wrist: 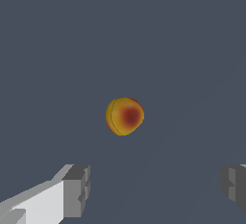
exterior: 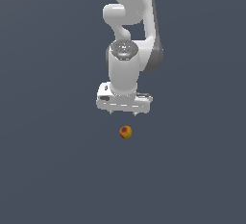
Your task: Pick up the object and move it to a goal position.
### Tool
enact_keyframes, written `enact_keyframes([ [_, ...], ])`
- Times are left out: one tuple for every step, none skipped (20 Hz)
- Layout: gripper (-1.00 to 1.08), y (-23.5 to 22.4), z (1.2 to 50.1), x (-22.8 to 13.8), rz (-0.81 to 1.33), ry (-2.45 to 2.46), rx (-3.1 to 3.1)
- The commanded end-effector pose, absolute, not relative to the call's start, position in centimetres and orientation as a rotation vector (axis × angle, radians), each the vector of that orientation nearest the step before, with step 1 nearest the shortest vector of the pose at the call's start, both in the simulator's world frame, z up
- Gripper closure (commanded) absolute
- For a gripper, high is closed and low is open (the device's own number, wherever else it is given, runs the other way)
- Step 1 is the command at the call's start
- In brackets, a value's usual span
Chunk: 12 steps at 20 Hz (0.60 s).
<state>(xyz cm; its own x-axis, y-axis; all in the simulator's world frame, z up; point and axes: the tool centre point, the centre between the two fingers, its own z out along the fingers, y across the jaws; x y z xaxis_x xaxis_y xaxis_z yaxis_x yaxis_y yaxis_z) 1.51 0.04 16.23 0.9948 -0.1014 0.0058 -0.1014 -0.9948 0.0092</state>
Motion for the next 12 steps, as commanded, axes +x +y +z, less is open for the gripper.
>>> enact_keyframes([
  [-0.92, 0.2, 15.8, 1.8, 0.007, -0.237, 3.125],
  [-0.92, 0.2, 15.6, 1.9, 0.007, -0.273, 3.123],
  [-0.92, 0.3, 15.3, 2.0, 0.006, -0.311, 3.121],
  [-0.92, 0.4, 15.1, 2.1, 0.006, -0.351, 3.117],
  [-0.92, 0.4, 14.9, 2.2, 0.005, -0.393, 3.113],
  [-0.92, 0.5, 14.6, 2.4, 0.004, -0.435, 3.109],
  [-0.92, 0.6, 14.4, 2.5, 0.004, -0.478, 3.103],
  [-0.92, 0.7, 14.1, 2.6, 0.003, -0.521, 3.097],
  [-0.92, 0.7, 13.9, 2.8, 0.003, -0.563, 3.090],
  [-0.92, 0.8, 13.6, 2.9, 0.002, -0.605, 3.083],
  [-0.92, 0.9, 13.4, 3.0, 0.002, -0.647, 3.075],
  [-0.92, 0.9, 13.1, 3.1, 0.001, -0.689, 3.066],
])
